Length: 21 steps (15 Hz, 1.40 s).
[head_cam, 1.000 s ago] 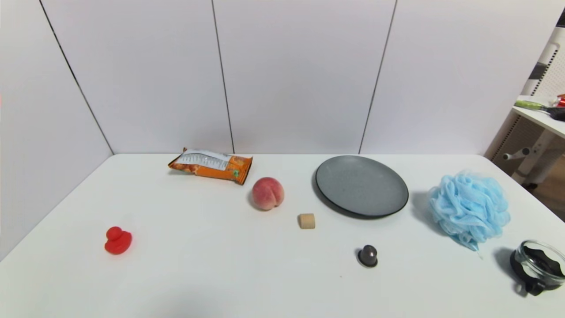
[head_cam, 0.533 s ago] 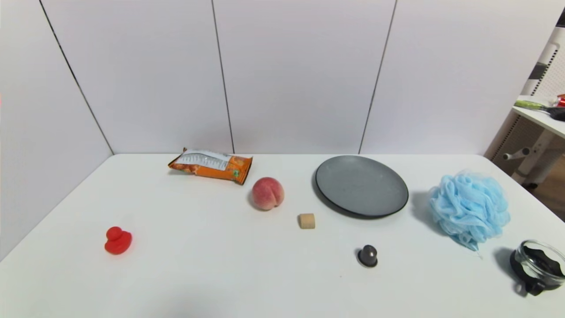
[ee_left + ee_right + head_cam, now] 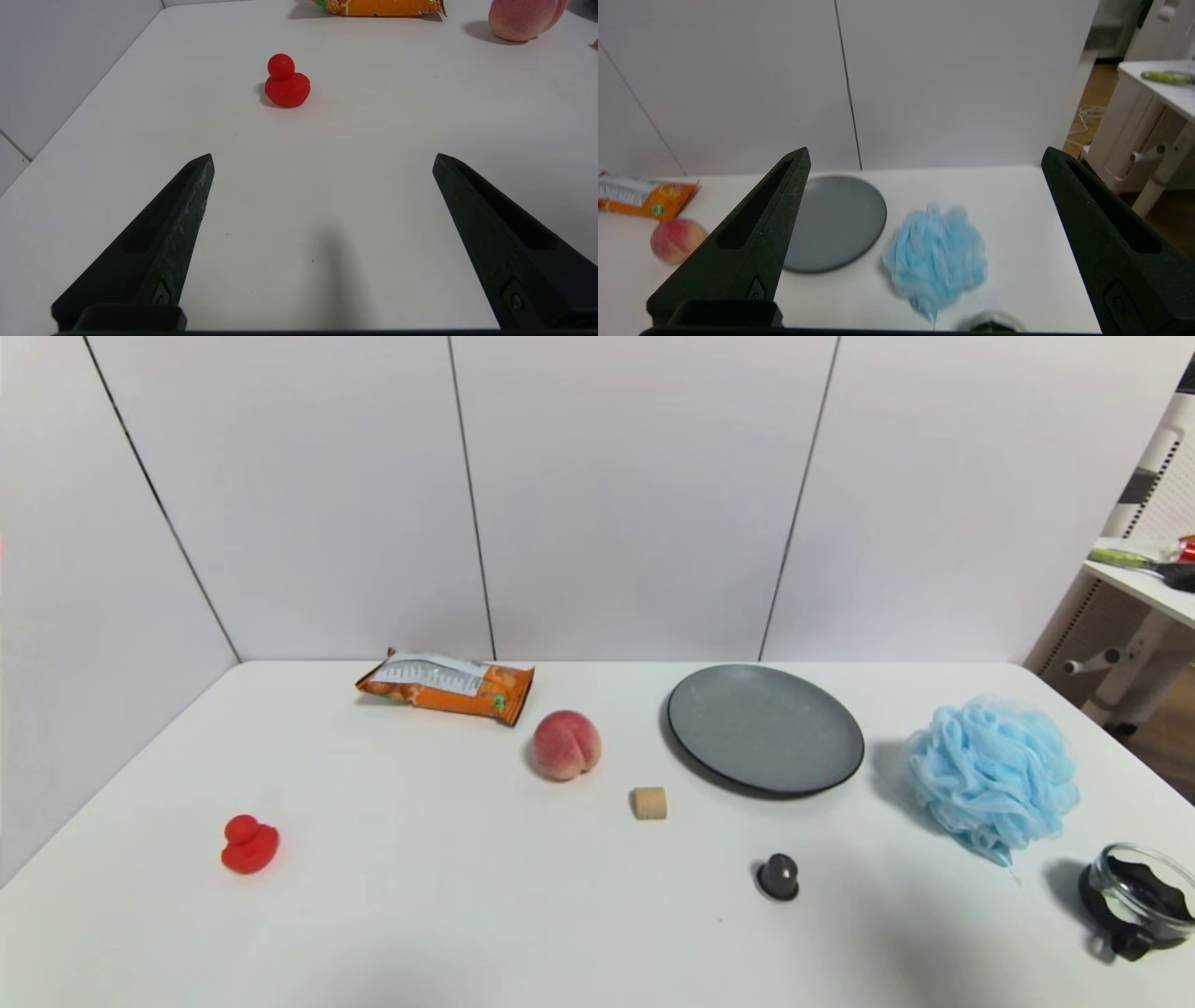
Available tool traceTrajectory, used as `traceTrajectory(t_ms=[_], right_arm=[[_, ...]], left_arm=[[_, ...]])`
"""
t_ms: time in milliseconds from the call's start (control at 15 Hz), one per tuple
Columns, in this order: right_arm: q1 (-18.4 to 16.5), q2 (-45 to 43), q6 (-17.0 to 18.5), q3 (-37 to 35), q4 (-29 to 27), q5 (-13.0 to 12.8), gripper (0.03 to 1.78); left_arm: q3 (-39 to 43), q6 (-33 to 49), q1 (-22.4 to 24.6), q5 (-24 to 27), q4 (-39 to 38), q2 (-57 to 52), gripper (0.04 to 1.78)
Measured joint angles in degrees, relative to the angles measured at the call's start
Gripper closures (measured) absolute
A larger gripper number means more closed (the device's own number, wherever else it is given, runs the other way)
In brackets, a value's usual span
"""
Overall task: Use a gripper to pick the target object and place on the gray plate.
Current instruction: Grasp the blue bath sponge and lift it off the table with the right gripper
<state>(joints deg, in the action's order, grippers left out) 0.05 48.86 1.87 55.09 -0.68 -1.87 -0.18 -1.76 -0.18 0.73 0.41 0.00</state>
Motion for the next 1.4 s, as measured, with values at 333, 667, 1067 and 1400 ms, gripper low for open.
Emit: traceTrajectory(t_ms=[333, 667, 1067, 1400], right_arm=[[-2.4, 22.4, -1.2, 19.6, -5.7, 1.0, 0.1], [-10.2, 32.0, -10.5, 24.1, -31.0, 9.5, 0.1], [-8.9, 39.4, -15.7, 23.3, -42.2, 11.7, 0.1], [-7.1, 45.5, -21.0, 23.1, -41.8, 14.5, 0.1]], left_arm=[[0.0, 0.0, 0.0, 0.0, 0.0, 0.0, 0.13], [0.0, 0.0, 0.0, 0.0, 0.0, 0.0, 0.13], [0.0, 0.0, 0.0, 0.0, 0.0, 0.0, 0.13], [0.0, 0.0, 0.0, 0.0, 0.0, 0.0, 0.13]])
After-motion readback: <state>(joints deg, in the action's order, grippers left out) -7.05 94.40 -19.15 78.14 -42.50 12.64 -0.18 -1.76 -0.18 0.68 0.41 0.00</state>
